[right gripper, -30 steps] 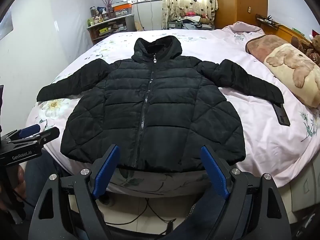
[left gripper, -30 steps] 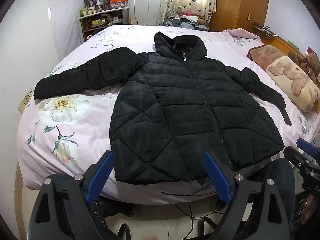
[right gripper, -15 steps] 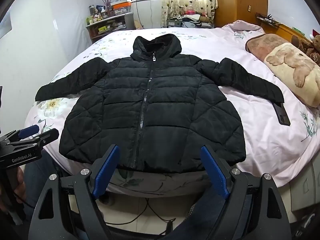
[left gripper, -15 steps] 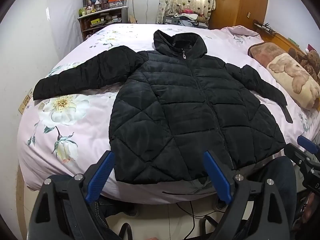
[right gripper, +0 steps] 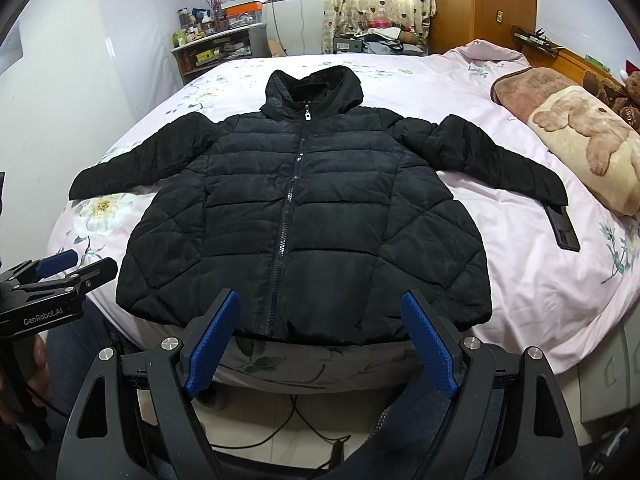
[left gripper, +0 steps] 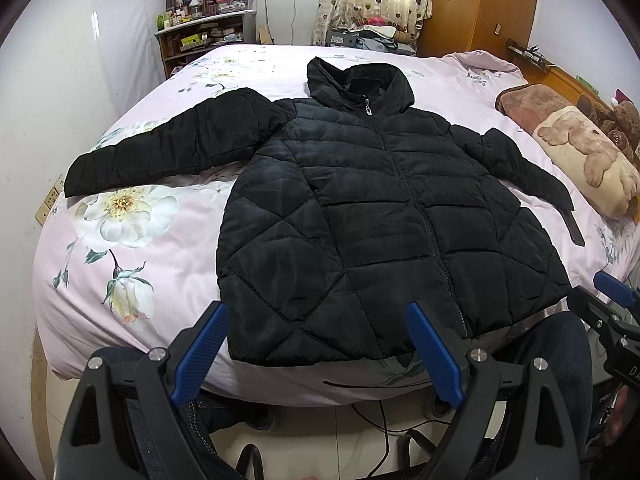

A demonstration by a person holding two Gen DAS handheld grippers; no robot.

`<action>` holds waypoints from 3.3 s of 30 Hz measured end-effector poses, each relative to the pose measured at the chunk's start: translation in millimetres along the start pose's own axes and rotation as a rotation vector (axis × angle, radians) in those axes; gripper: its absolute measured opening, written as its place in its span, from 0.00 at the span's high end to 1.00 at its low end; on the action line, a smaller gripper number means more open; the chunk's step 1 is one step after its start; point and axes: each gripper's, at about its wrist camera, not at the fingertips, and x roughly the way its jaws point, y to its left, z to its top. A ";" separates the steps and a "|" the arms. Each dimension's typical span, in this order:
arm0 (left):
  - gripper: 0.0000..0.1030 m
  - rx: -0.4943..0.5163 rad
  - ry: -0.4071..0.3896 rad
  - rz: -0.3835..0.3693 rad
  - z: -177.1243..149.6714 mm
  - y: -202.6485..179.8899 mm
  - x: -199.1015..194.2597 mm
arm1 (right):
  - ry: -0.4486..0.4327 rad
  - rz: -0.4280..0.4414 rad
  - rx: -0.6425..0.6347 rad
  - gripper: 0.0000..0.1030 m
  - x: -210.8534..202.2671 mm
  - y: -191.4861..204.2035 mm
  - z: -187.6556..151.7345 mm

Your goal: Fold large clothes

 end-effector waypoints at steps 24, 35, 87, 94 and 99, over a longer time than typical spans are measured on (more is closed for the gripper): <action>0.11 0.000 0.007 -0.001 -3.5 -1.2 2.1 | 0.007 -0.004 0.000 0.19 1.4 1.6 -0.9; 0.11 0.003 0.011 -0.001 -4.7 -1.4 3.9 | 0.014 -0.005 -0.003 0.19 4.9 2.3 -3.2; 0.11 -0.143 0.027 0.118 69.9 105.5 94.2 | 0.028 0.030 -0.042 0.19 77.2 11.9 68.6; 0.11 -0.271 0.034 0.179 97.4 176.4 137.7 | 0.042 0.019 -0.089 0.19 124.9 23.0 103.9; 0.22 -0.386 0.029 0.212 106.1 233.7 158.4 | 0.056 0.025 -0.116 0.19 153.4 32.4 120.1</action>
